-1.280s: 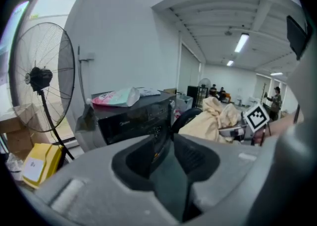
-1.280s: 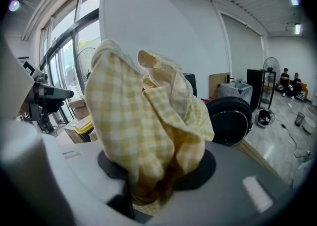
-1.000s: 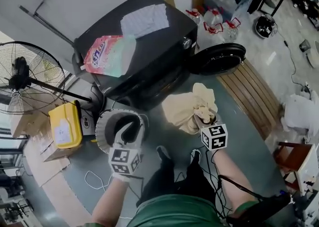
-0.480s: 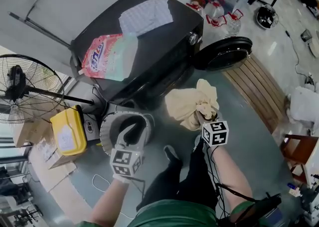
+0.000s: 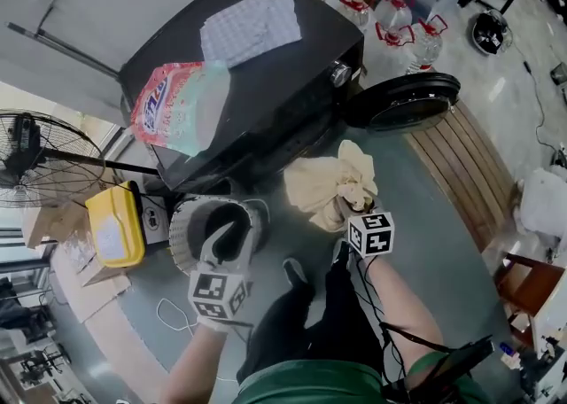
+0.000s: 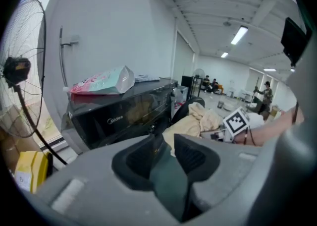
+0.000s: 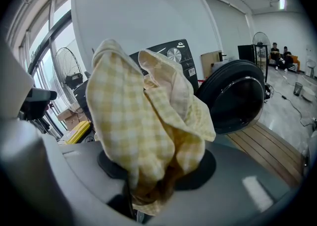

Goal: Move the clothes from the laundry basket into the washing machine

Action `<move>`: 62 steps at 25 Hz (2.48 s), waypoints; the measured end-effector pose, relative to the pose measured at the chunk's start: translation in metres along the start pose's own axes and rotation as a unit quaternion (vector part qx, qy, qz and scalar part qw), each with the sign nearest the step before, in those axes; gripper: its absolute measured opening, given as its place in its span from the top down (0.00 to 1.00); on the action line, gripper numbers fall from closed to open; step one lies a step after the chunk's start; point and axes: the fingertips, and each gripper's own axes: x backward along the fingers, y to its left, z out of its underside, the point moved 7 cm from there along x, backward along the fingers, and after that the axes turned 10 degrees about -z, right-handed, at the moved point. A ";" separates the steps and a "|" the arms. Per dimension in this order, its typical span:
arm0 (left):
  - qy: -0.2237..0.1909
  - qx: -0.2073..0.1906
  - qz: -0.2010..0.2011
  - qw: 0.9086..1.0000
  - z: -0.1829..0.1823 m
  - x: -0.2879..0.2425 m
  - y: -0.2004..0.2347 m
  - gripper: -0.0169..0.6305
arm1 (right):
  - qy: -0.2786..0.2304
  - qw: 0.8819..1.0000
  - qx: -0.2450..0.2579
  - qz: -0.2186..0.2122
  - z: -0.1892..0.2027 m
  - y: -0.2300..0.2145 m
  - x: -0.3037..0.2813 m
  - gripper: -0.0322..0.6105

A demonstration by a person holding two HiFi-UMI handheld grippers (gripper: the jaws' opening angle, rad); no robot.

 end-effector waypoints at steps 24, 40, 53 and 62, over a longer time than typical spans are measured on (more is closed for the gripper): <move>0.047 -0.008 0.046 0.998 0.093 -0.124 0.027 0.79 | 0.009 0.997 -0.012 -0.079 0.044 -0.072 -0.189 0.66; 0.010 -0.010 -0.007 1.000 0.142 -0.181 0.072 0.79 | -0.041 0.991 -0.033 -0.119 0.035 -0.091 -0.352 0.64; 0.021 -0.002 -0.012 1.000 0.152 -0.196 0.080 0.79 | -0.035 0.982 -0.006 -0.183 0.024 -0.078 -0.380 0.35; 0.037 0.002 0.010 0.999 0.113 -0.173 0.068 0.79 | -0.038 0.987 -0.012 -0.153 0.020 -0.072 -0.296 0.36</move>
